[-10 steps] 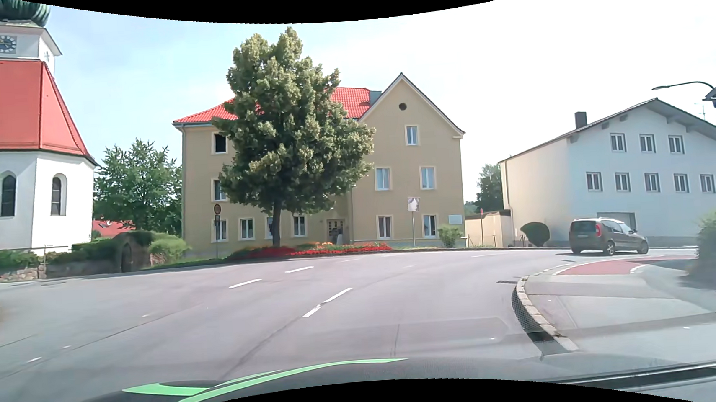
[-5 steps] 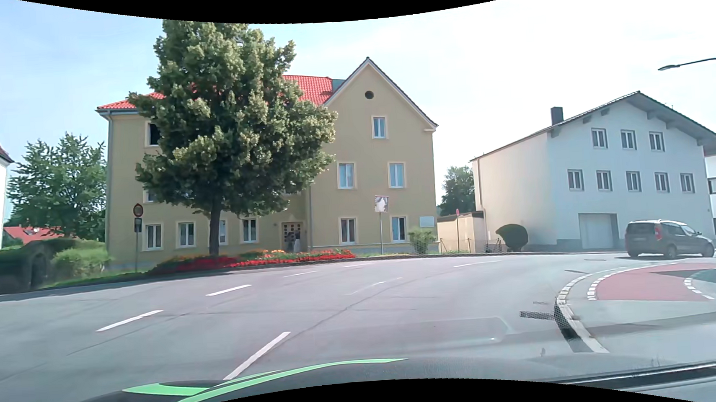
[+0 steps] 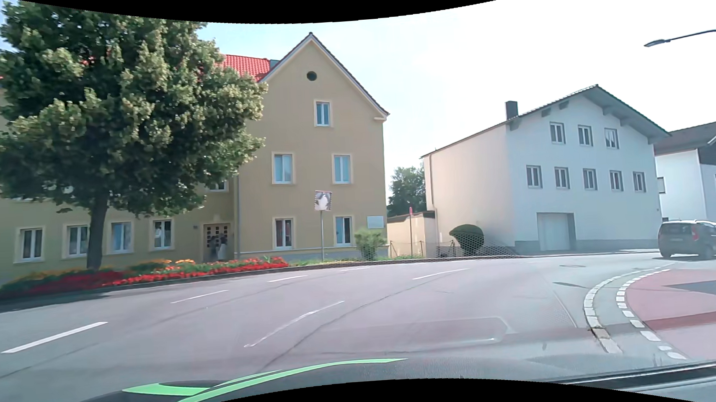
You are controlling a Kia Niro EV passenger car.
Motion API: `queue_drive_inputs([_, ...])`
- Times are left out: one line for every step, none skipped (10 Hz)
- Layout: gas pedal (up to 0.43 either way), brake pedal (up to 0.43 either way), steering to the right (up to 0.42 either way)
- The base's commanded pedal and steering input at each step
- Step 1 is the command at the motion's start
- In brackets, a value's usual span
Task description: Follow the waypoints while adhering to traffic rules and regulations
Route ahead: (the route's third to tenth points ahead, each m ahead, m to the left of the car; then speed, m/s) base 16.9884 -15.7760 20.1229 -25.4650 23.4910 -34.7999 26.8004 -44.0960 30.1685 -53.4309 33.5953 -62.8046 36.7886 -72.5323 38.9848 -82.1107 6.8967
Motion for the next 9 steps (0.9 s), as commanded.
queue_drive_inputs([0.079,0.0,0.223])
queue_drive_inputs([0.079,0.0,0.23])
queue_drive_inputs([0.098,0.0,0.235])
queue_drive_inputs([0.098,0.0,0.239])
queue_drive_inputs([0.118,0.0,0.245])
queue_drive_inputs([0.118,0.0,0.247])
queue_drive_inputs([0.118,0.0,0.247])
queue_drive_inputs([0.13,0.0,0.247])
queue_drive_inputs([0.13,0.0,0.249])
